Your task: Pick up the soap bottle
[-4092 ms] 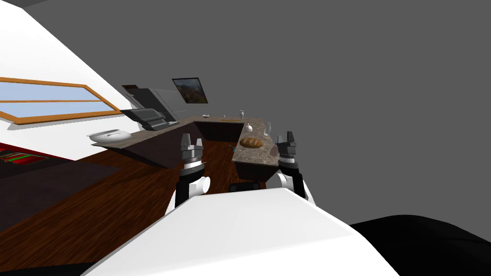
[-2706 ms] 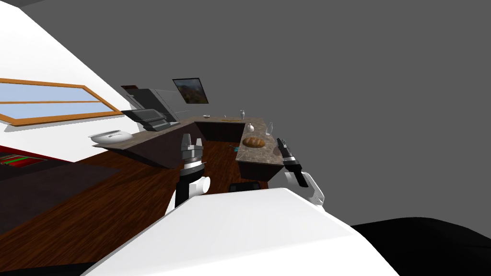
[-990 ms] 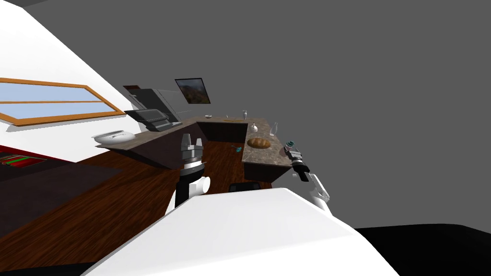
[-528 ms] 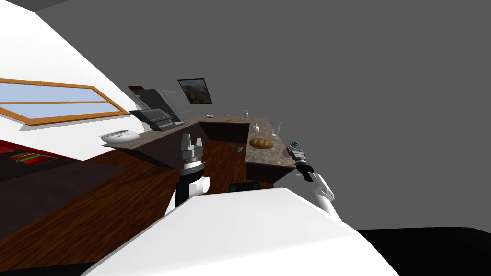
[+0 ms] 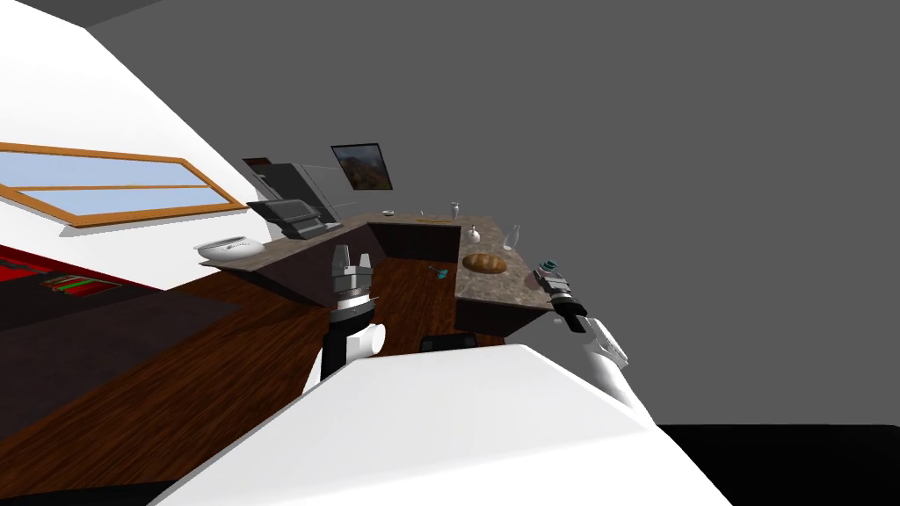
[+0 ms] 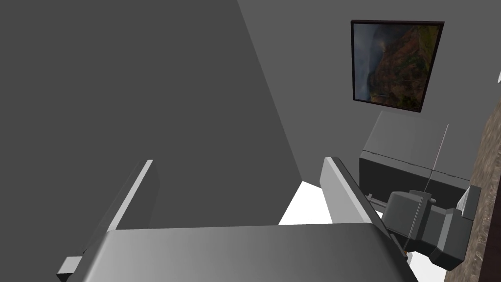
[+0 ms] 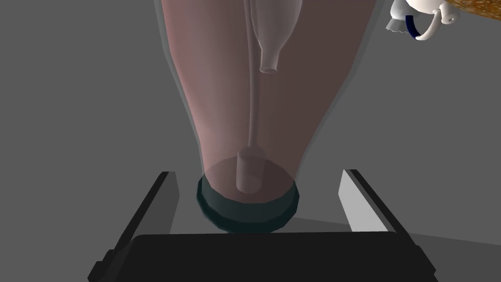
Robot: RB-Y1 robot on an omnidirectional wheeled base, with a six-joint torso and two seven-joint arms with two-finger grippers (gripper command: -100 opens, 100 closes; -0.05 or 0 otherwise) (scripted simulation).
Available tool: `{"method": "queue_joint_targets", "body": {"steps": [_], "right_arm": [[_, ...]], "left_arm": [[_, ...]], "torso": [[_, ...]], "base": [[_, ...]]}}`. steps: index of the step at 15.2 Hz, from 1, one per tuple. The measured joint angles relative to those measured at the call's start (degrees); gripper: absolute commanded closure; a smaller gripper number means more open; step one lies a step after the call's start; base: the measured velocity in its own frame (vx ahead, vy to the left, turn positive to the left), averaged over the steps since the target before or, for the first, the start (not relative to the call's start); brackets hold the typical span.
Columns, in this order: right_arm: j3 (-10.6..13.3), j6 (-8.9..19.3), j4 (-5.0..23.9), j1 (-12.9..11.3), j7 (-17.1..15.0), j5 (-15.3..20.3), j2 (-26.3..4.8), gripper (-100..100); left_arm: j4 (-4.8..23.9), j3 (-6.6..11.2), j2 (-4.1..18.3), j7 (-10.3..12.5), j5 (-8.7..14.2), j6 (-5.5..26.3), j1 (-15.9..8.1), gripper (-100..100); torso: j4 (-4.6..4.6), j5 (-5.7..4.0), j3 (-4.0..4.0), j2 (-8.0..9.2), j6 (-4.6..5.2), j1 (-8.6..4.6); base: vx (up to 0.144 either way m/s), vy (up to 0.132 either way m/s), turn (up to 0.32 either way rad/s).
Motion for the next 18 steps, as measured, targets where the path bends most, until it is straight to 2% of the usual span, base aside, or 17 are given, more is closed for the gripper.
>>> {"method": "queue_joint_targets", "body": {"steps": [9,11,15,18], "right_arm": [[-4.25,-6.53,11.32,-3.39,-2.72,1.22,-5.35,-100],[-5.53,-8.32,14.27,-4.8,-3.35,1.66,-6.94,-100],[-7.46,-11.01,18.32,-5.8,-4.91,2.24,-9.15,-100],[-8.92,-13.44,22.99,-7.4,-5.3,2.61,-10.99,-100]], "left_arm": [[0.0,0.0,0.0,0.0,0.0,0.0,0.0,0],[0.0,0.0,0.0,0.0,0.0,0.0,0.0,0],[0.0,0.0,0.0,0.0,0.0,0.0,0.0,0],[0.0,0.0,0.0,0.0,0.0,0.0,0.0,0]], "torso": [[-0.01,0.01,-0.01,-0.01,0.01,0.09],[0.0,0.02,0.01,0.02,0.0,0.11],[-0.01,0.02,-0.02,-0.02,0.01,0.12],[0.0,0.01,0.01,0.02,0.0,0.04]], "base": [[0.01,0.067,0.026],[0.006,0.072,0.03],[0.019,0.07,0.021],[0.006,0.056,0.033]]}}
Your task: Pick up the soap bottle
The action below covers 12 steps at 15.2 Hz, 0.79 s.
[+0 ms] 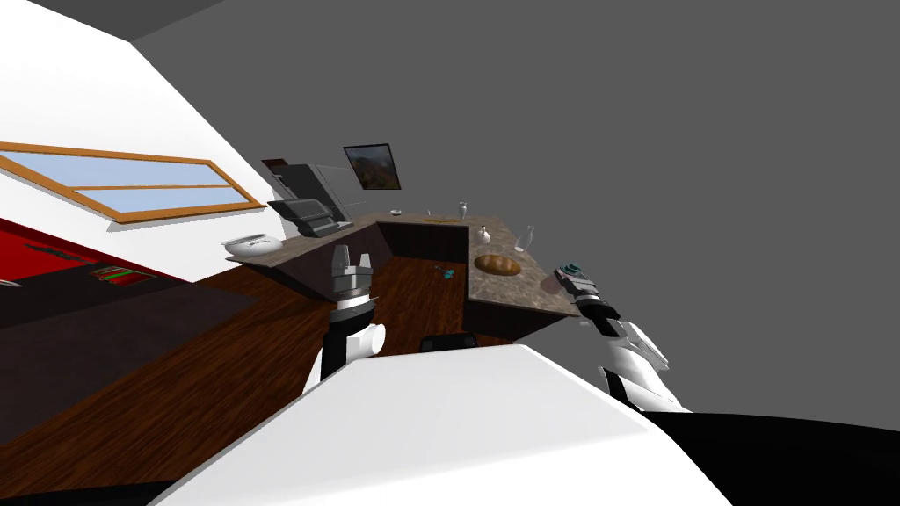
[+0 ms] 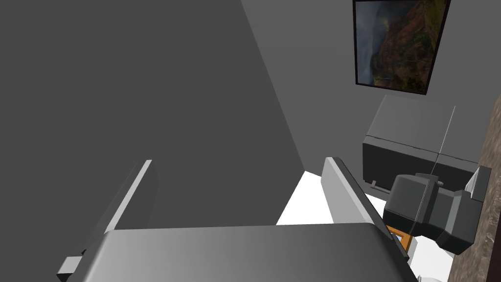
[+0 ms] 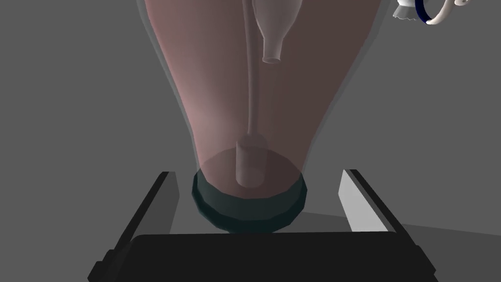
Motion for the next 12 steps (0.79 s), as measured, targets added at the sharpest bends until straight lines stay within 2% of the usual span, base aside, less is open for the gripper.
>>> {"method": "queue_joint_targets", "body": {"steps": [1,2,7,12], "right_arm": [[-0.28,-0.45,1.2,-0.2,-0.33,0.1,-0.38,-100],[-0.34,-0.61,1.52,-0.23,-0.41,0.11,-0.43,100],[-0.34,-0.65,1.49,-0.25,-0.43,0.1,-0.41,100],[2.53,3.68,-4.93,2.17,0.88,-0.81,2.9,100]], "left_arm": [[0.0,0.0,0.0,0.0,0.0,0.0,0.0,0],[0.0,0.0,0.0,0.0,0.0,0.0,0.0,0],[0.0,0.01,0.01,0.0,0.0,0.0,0.0,0],[0.0,0.01,0.01,0.0,0.0,0.0,0.0,0]], "torso": [[0.0,-0.01,0.0,0.0,0.01,-0.01],[0.0,-0.02,0.0,0.01,0.01,-0.07],[-0.01,-0.03,0.0,0.02,0.03,-0.19],[-0.19,-0.39,-0.04,0.12,0.22,-0.79]], "base": [[0.006,0.028,0.0],[0.002,0.01,-0.01],[-0.001,-0.008,-0.007],[-0.017,-0.097,-0.035]]}}
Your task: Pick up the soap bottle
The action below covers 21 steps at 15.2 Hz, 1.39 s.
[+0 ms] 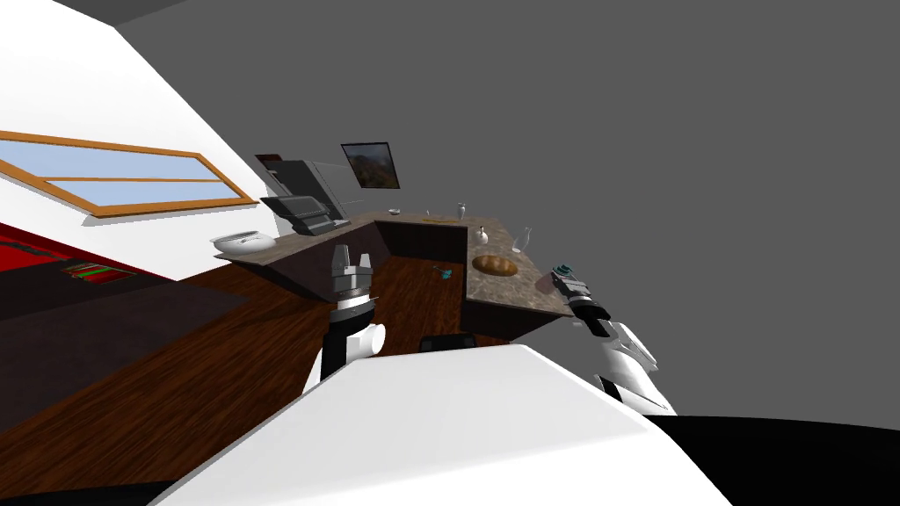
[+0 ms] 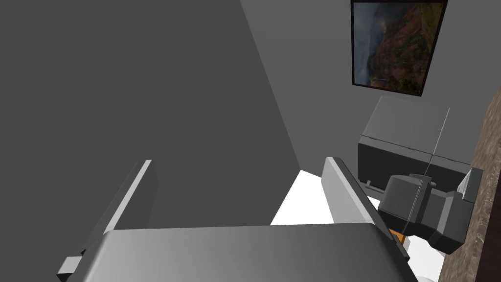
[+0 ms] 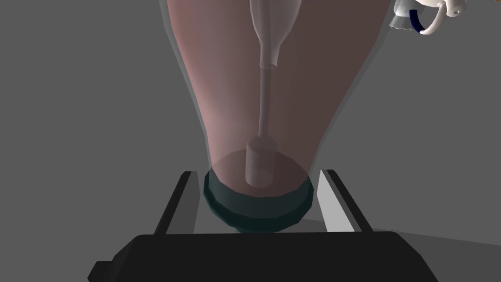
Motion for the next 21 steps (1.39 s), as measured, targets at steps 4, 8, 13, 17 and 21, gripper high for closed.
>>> {"method": "queue_joint_targets", "body": {"steps": [4,8,13,17,21], "right_arm": [[2.39,3.74,-6.52,2.39,1.68,-0.61,3.59,100],[4.81,6.94,-11.19,3.82,3.67,-1.46,6.38,100],[6.79,10.18,-17.46,5.6,4.53,-1.79,8.62,100],[8.88,12.98,-22.47,7.51,6.23,-2.55,11.71,100],[10.62,15.7,-27.52,9.1,7.17,-3.09,13.8,100]], "left_arm": [[0.0,0.0,0.0,0.0,0.0,0.0,0.0,0],[0.0,0.0,0.0,0.0,0.0,0.0,0.0,0],[0.0,0.0,0.0,0.0,0.0,0.0,0.0,0],[0.0,0.0,0.0,0.0,0.0,0.0,0.0,0],[0.0,0.0,0.0,0.0,0.0,0.0,0.0,0]], "torso": [[-0.24,-0.35,-0.13,-0.02,0.12,-0.2],[-0.45,-0.64,-0.29,-0.12,0.22,-0.57],[-0.43,-0.62,-0.3,-0.17,0.18,-0.49],[-0.43,-0.7,-0.27,-0.12,0.24,-0.65],[-0.43,-0.68,-0.28,-0.14,0.24,-0.53]], "base": [[-0.011,-0.083,-0.038],[-0.015,-0.082,-0.023],[-0.01,-0.05,-0.031],[-0.013,-0.085,-0.032],[-0.006,-0.048,-0.024]]}}
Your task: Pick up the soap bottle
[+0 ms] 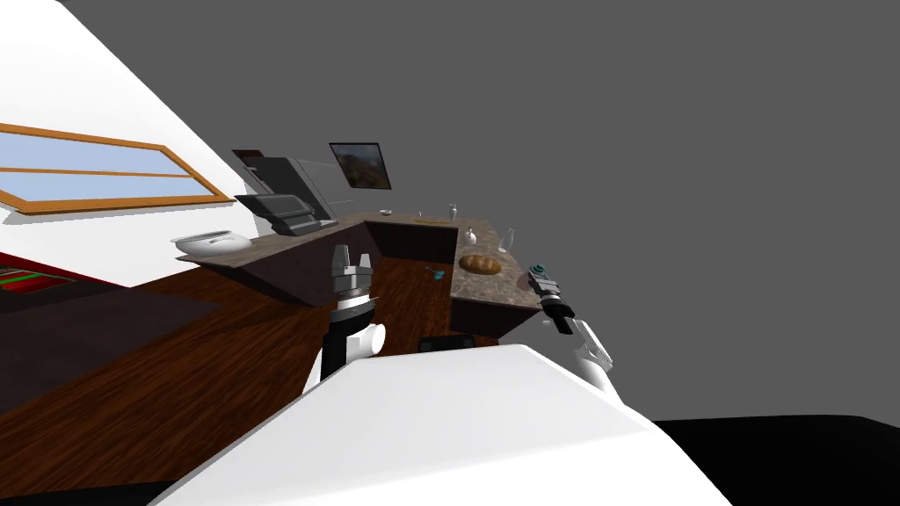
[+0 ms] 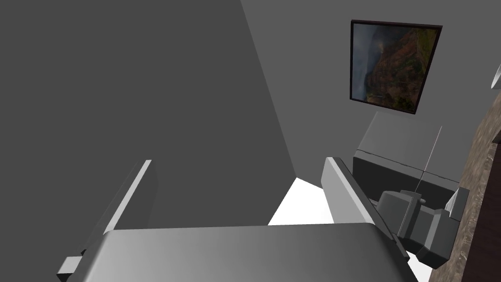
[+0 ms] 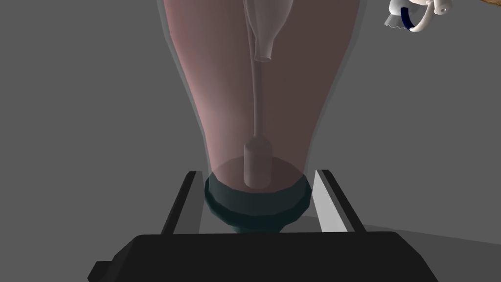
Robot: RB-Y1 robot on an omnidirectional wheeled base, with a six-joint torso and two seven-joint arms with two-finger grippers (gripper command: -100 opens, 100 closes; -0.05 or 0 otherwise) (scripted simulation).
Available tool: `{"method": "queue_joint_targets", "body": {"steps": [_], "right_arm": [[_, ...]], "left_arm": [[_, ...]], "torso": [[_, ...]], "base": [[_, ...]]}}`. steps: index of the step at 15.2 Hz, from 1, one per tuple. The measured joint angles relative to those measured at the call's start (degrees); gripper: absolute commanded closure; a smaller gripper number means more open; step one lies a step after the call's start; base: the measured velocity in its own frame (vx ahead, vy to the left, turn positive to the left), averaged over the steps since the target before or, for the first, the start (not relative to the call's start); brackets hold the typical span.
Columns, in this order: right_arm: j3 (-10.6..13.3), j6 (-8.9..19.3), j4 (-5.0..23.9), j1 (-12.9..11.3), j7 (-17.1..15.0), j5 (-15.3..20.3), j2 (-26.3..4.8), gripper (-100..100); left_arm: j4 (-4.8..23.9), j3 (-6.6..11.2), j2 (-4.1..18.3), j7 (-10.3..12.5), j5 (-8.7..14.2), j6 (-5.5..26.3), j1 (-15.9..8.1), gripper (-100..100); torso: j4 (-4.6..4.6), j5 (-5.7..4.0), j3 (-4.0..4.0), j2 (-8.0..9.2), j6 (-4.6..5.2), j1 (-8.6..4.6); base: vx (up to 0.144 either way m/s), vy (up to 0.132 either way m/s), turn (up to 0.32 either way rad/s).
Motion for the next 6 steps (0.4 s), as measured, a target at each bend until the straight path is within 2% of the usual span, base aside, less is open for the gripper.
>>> {"method": "queue_joint_targets", "body": {"steps": [6], "right_arm": [[2.66,4.06,-7.06,2.04,1.44,-0.79,2.95,100]], "left_arm": [[0.0,0.0,0.0,0.0,0.0,0.0,0.0,0]], "torso": [[0.06,0.05,0.03,0.0,-0.01,-0.07]], "base": [[-0.004,-0.054,-0.016]]}}
